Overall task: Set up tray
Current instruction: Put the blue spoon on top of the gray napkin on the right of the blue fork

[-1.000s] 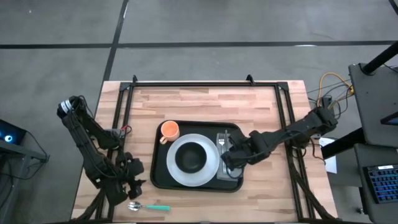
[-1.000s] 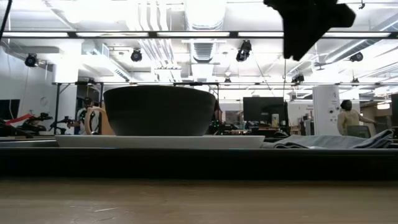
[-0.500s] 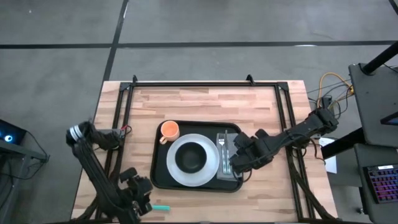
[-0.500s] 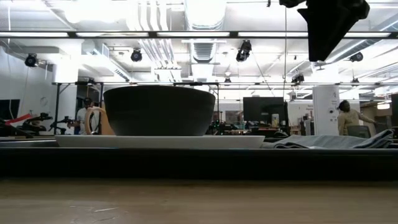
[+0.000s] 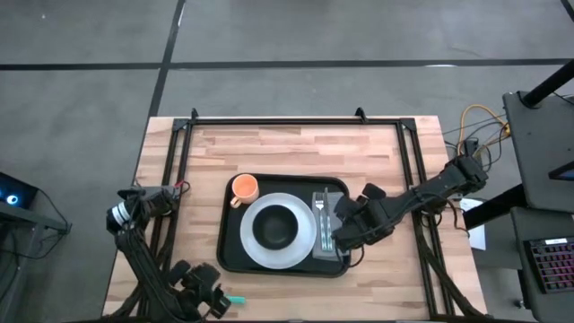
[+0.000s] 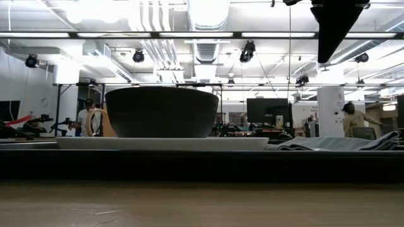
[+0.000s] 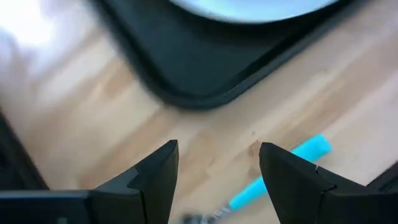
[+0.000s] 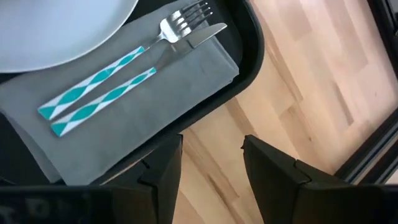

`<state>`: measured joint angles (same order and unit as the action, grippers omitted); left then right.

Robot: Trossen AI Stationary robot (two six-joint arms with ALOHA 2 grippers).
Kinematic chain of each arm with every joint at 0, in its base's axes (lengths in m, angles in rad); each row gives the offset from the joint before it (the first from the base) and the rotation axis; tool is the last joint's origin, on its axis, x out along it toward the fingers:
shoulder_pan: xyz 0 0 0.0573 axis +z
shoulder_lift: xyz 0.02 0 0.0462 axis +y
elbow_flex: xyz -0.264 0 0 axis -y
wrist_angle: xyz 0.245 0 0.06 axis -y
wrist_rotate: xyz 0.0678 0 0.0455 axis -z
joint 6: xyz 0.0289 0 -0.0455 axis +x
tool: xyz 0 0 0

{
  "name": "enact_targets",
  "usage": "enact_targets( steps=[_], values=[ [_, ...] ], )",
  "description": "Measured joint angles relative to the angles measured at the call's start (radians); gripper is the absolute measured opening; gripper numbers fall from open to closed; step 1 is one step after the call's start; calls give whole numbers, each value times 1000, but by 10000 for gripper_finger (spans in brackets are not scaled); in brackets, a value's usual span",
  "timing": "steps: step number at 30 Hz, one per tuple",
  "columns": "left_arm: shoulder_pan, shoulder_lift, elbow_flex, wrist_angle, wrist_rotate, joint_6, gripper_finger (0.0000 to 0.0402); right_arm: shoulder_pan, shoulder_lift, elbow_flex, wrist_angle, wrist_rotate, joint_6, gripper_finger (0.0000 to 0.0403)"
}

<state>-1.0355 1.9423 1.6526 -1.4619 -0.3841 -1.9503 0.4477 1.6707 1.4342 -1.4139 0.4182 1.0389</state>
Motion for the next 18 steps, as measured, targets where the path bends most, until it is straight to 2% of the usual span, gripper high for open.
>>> enact_targets(
  steps=[3, 7, 11, 15, 18],
  values=[
    [0, -4, -25, 15, 136, -176, 204, 0, 0, 0, 0, 0, -43, 162],
    [-1, -3, -65, 45, 340, -300, 204, 0, 0, 0, 0, 0, -98, 162],
    [6, -15, -89, 37, 427, -350, 204, 0, 0, 0, -1, 1, -129, 162],
    [11, -17, -124, 61, 564, -385, 204, 0, 0, 0, -1, 4, -162, 162],
    [9, -17, -169, 143, 584, -399, 204, 0, 0, 0, 0, 19, -187, 162]
  ],
)
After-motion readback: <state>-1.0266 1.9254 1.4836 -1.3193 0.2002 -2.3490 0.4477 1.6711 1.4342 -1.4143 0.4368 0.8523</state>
